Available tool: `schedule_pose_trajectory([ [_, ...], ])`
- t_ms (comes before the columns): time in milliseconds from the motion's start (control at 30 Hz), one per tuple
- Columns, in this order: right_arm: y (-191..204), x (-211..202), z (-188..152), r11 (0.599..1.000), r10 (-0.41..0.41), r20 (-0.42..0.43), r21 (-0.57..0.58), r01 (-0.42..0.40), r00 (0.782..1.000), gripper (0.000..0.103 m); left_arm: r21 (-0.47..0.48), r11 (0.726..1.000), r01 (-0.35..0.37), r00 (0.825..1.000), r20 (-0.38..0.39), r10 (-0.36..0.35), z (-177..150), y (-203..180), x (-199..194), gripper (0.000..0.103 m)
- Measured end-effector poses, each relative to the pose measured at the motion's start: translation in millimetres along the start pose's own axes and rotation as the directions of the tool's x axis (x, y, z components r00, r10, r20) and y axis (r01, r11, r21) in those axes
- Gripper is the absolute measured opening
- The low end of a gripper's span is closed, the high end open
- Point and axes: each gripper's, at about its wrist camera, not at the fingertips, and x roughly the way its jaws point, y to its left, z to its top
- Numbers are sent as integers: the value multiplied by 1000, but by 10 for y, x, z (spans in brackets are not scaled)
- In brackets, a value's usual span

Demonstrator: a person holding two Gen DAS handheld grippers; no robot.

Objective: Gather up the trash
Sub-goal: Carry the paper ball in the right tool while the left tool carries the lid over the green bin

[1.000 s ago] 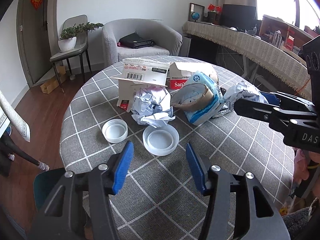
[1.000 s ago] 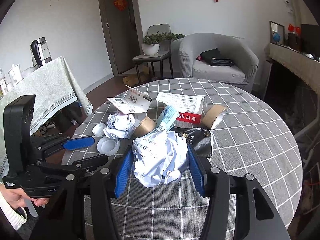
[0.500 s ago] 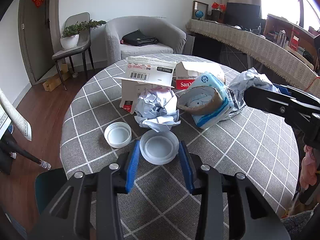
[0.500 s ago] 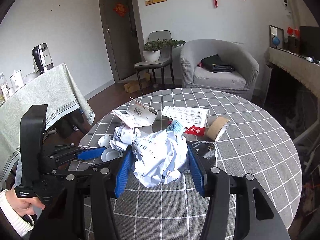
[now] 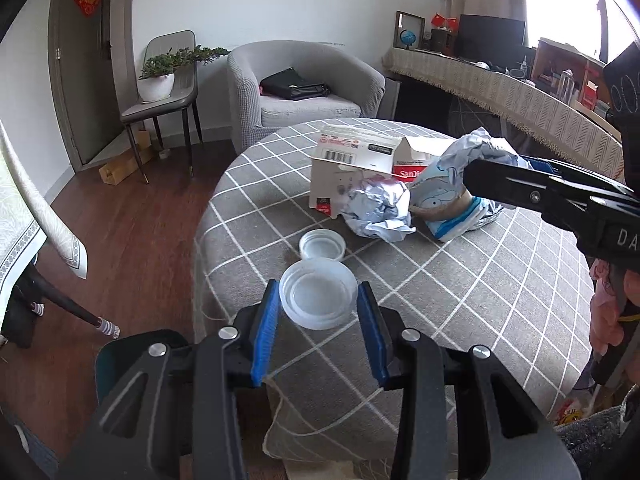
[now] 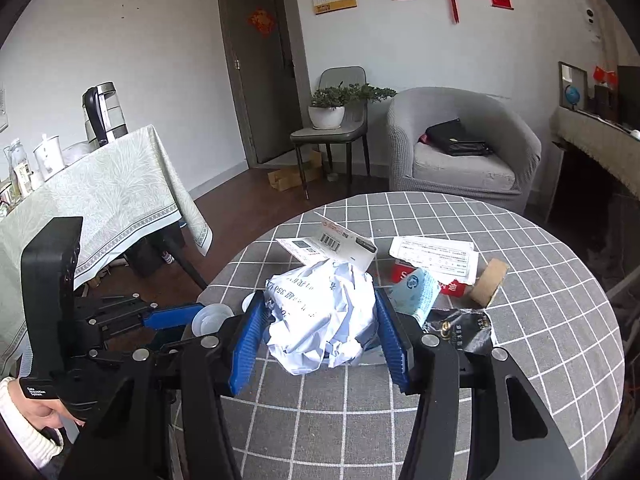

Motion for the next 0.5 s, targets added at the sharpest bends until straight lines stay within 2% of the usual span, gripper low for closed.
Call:
schedule_pose_trajectory([
  [267, 397, 311, 80, 997, 62, -27, -34, -63, 998, 54, -77, 992, -101, 995, -3, 101, -94, 621, -138, 42],
  [500, 735, 569, 122, 992, 111, -51, -54, -114, 993, 54, -112, 977, -181, 983, -51, 177, -297, 1142, -172, 42],
])
